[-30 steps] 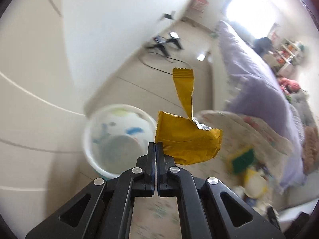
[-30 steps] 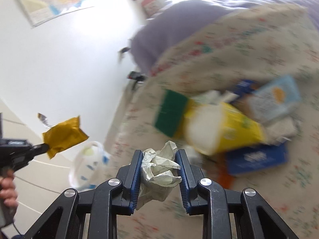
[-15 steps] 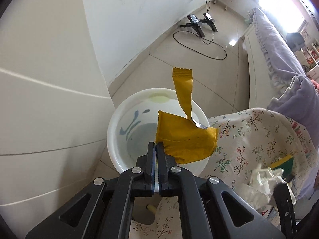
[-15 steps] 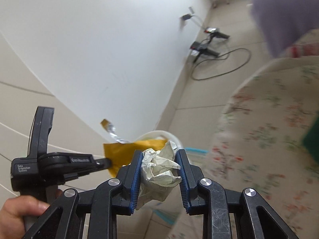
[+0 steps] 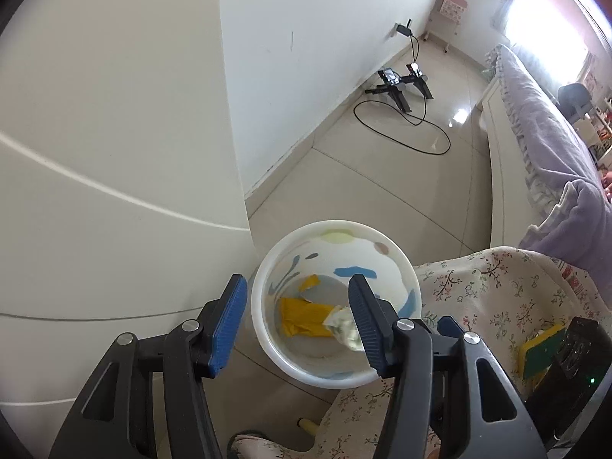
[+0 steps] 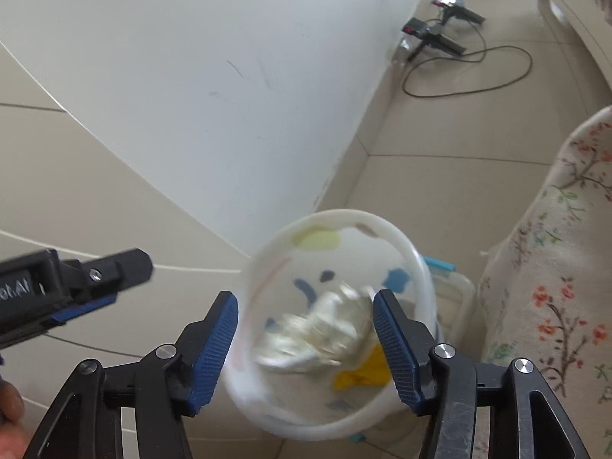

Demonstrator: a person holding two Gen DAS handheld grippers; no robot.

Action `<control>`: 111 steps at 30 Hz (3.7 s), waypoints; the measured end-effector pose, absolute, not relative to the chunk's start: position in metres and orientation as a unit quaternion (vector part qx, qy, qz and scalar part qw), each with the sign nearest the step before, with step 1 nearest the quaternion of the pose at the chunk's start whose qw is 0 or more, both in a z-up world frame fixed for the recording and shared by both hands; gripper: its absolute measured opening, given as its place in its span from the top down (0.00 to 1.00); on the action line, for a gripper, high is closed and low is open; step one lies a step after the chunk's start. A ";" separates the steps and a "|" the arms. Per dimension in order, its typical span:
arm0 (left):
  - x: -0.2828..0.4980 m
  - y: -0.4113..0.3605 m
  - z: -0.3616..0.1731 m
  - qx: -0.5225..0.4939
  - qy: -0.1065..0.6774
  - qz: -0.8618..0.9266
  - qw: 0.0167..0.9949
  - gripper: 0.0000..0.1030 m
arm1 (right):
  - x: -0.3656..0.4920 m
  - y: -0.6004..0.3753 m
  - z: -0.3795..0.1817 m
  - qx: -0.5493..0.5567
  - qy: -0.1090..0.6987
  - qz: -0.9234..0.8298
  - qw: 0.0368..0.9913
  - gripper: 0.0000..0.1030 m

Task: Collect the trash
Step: 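Carry both items to the white bucket and open both tools over it, then grasp the green-yellow sponge with the left tool, then grasp the yellow paper cup with the right tool while the left tool holds the sponge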

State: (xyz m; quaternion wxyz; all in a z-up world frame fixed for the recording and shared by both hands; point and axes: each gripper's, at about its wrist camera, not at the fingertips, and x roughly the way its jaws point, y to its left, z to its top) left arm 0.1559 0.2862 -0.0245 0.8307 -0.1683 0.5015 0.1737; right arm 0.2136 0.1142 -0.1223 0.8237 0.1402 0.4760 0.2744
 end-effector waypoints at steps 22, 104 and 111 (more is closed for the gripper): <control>0.156 0.091 -0.001 -0.064 0.487 -0.057 0.869 0.36 | 0.126 -0.138 0.073 0.068 0.376 0.120 0.916 0.17; 0.163 0.060 -0.010 -0.065 0.524 -0.149 0.836 0.45 | 0.131 -0.185 -0.066 0.248 0.496 0.185 0.812 0.85; 0.164 0.094 -0.005 -0.093 0.517 -0.134 0.840 0.45 | 0.137 -0.180 -0.062 0.273 0.470 0.201 0.815 0.85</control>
